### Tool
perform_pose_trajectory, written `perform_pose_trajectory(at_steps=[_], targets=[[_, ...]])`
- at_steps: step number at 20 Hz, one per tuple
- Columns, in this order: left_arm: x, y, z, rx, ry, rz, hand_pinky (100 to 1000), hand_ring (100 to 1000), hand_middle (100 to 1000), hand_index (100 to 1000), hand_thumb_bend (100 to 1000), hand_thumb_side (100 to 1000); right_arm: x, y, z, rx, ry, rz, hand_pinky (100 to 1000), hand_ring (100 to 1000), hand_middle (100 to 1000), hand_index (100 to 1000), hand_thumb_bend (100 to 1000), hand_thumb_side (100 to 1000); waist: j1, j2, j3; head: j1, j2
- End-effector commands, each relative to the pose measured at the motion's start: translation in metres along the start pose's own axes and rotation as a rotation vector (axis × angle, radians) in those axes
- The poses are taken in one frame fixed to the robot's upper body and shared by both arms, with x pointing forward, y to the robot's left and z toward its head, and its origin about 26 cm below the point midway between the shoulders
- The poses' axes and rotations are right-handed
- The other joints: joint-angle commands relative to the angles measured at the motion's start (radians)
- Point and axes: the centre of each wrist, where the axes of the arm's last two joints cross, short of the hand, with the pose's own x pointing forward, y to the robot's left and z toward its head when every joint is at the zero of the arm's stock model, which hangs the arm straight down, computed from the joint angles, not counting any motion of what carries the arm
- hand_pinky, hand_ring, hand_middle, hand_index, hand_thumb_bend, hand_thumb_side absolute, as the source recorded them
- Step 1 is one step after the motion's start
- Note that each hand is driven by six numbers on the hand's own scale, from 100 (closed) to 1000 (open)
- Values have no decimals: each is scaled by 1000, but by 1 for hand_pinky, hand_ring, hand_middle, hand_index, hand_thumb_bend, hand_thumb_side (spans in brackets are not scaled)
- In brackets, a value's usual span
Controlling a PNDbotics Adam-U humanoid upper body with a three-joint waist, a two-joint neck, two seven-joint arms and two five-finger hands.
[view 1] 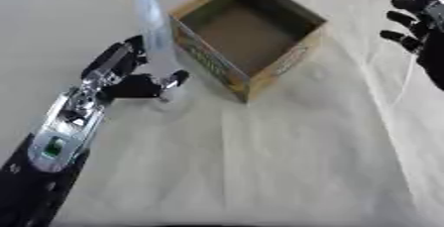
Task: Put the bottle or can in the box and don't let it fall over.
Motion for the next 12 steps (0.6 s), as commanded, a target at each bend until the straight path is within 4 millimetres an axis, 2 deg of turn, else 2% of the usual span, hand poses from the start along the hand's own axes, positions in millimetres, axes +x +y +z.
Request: perform_pose_trajectory(at_steps=[1,4,5,6,7,8,10,11,12], targets=[[7,2,-3,5,-13,27,1000,1000,781,807,412,100,10,-2,-2,5,-25,20,877,1000,952,746,100,633,-2,-11,-3,3,-14],[5,1,-5,6,1,58,987,966,750,778,362,100,9,-2,-2,2,-22,18,877,1000,948,744,100,635,-2,-10,-6,4,-15],[5,0,-6,9,5,66,982,957,742,769,186,100,9,-2,-2,1,-22,17,877,1000,948,744,100,633,-2,-10,-6,5,-15],[4,0,-6,13,9,72,978,953,738,766,100,100,9,-2,-2,0,-21,16,877,1000,947,744,100,633,-2,-10,-7,5,-15],[4,0,-7,20,13,77,968,937,721,757,100,100,9,-2,-2,-1,-21,16,877,1000,946,743,100,632,-2,-10,-8,5,-16],[3,-1,-7,28,17,85,957,917,708,748,100,261,9,-1,-2,-1,-21,15,877,1000,946,743,100,632,-2,-10,-8,5,-16],[1,-1,-8,50,24,102,954,892,685,730,100,522,10,-1,-2,-3,-21,14,877,1000,944,743,100,633,-2,-9,-10,5,-17],[-1,-2,-9,63,28,112,948,872,667,722,100,608,10,-1,-2,-4,-20,14,877,1000,943,742,100,632,-2,-9,-11,5,-17],[-2,-2,-9,79,31,121,934,832,629,704,100,586,10,-1,-1,-5,-20,14,877,1000,942,740,100,632,-3,-9,-11,6,-17]])
